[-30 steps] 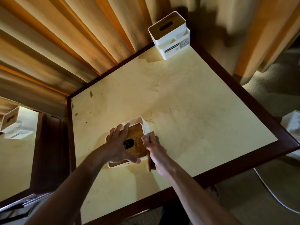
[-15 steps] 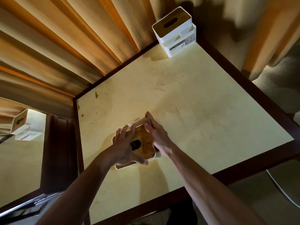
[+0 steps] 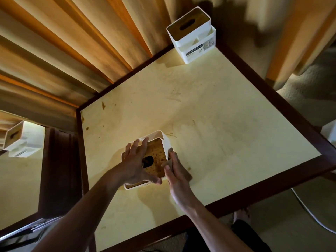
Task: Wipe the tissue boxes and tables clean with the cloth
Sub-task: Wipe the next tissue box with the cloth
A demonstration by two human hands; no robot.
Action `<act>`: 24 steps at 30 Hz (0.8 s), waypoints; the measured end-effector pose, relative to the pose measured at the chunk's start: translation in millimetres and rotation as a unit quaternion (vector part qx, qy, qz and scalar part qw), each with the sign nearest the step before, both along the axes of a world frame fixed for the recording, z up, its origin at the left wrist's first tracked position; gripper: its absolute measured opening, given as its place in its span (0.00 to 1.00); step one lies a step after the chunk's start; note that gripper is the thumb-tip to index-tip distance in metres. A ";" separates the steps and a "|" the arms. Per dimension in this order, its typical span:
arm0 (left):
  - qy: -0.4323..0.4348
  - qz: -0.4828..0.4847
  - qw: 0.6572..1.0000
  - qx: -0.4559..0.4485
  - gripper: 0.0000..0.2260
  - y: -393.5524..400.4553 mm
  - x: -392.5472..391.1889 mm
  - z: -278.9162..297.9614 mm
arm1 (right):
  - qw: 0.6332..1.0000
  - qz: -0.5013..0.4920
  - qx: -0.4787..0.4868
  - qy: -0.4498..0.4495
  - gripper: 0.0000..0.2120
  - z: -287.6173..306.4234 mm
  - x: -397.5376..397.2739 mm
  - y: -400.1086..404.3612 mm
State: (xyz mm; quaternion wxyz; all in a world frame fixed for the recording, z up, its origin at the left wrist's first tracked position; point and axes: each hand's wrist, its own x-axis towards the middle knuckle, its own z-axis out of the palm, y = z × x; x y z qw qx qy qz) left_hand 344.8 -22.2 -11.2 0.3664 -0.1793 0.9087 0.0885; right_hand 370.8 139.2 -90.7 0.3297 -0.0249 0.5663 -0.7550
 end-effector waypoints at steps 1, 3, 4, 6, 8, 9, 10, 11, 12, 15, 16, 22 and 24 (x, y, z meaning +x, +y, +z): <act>0.001 0.001 1.000 0.000 0.68 -0.4 0.3 0.0 | 1.000 0.002 0.014 0.000 0.33 -0.9 0.4 0.9; 0.002 0.003 1.000 0.002 0.68 -0.6 0.6 0.3 | 0.999 0.013 0.049 -0.004 0.33 -4.1 -3.3 1.2; 0.002 0.002 1.000 0.001 0.68 -0.5 0.4 0.8 | 0.998 0.020 0.058 -0.008 0.32 -7.3 -6.8 -1.0; 0.003 0.002 1.000 0.000 0.68 -0.1 -0.2 1.2 | 0.998 0.022 0.038 -0.043 0.31 -6.0 -17.6 -3.3; 0.005 0.005 1.000 0.002 0.68 0.5 -0.2 1.0 | 0.997 0.004 0.018 -0.069 0.26 -10.8 -31.6 -6.7; 0.006 0.007 1.000 0.002 0.67 0.8 0.1 1.3 | 0.998 0.004 0.022 -0.067 0.21 -13.3 -38.8 -9.5; 0.007 0.007 1.000 0.003 0.67 1.0 0.3 1.5 | 0.997 0.011 0.029 -0.067 0.19 -15.5 -45.4 -12.5; 0.008 0.007 1.000 0.003 0.67 1.1 0.4 1.8 | 0.997 0.019 0.035 -0.060 0.22 -23.7 -50.8 -16.1; 0.006 0.007 1.000 0.004 0.67 1.4 0.1 2.3 | 0.997 0.033 0.038 -0.057 0.27 -32.2 -55.8 -18.9; 0.002 0.008 1.000 0.009 0.67 1.6 -0.6 3.3 | 0.997 0.047 0.033 -0.056 0.37 -32.7 -73.7 -28.9; 0.001 0.010 1.000 0.011 0.67 1.4 -0.3 3.6 | 0.996 0.052 0.043 -0.053 0.38 -17.0 -79.4 -27.6; -0.001 0.016 1.000 0.018 0.67 1.4 0.2 3.4 | 0.999 0.028 0.030 0.018 0.30 1.3 -84.5 -25.9; -0.004 0.016 1.000 0.020 0.67 1.8 -0.8 4.1 | 0.999 0.017 -0.024 0.015 0.28 0.6 -75.8 -23.4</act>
